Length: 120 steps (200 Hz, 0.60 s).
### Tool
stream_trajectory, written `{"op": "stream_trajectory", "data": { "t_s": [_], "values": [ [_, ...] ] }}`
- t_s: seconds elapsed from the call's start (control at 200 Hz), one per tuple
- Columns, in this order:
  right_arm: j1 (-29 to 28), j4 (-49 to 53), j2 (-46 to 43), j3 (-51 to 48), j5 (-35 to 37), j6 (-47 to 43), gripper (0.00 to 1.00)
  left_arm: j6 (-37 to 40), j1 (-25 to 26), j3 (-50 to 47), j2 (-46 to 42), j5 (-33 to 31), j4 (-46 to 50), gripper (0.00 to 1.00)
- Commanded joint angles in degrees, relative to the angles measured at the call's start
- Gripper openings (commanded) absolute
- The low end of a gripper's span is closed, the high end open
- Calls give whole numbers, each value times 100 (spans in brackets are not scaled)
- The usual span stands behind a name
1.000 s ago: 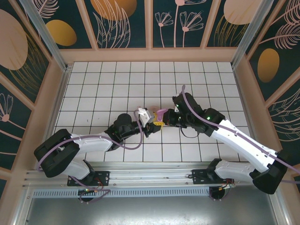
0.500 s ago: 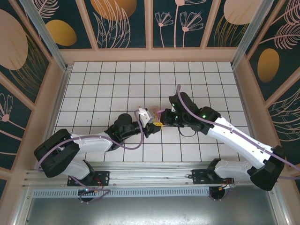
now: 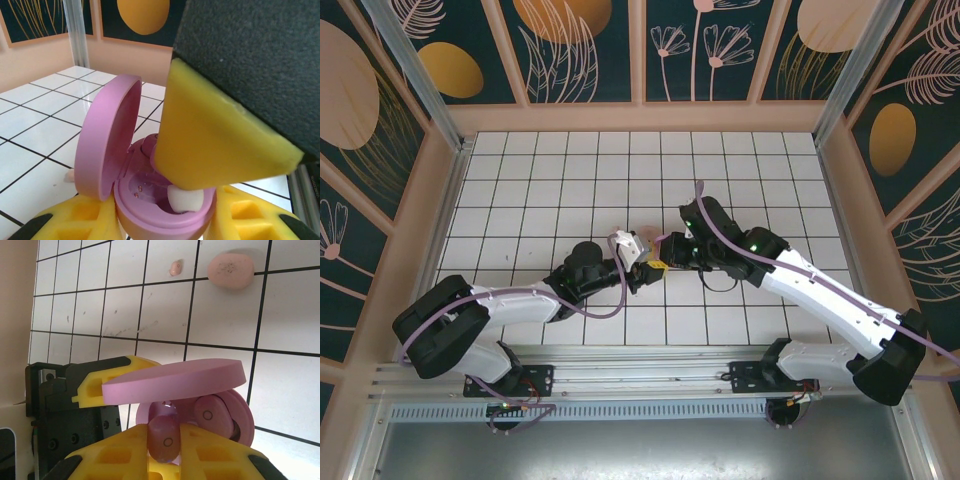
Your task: Insert the wireless bluetooth earbuds into the charging case
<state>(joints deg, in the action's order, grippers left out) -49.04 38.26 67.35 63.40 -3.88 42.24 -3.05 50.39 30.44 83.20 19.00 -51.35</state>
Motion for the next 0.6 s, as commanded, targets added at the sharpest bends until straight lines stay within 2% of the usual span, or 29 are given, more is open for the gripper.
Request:
{"op": "stream_trajectory", "data": {
  "t_s": [0.0,0.596],
  "values": [
    [-54,-38,34,131,89,-120,20,-13,39,212,-18,86,-176,17],
    [-18,-168,161,166,124,-136,22,-12,34,252,-82,95,-7,17]
  ]
}}
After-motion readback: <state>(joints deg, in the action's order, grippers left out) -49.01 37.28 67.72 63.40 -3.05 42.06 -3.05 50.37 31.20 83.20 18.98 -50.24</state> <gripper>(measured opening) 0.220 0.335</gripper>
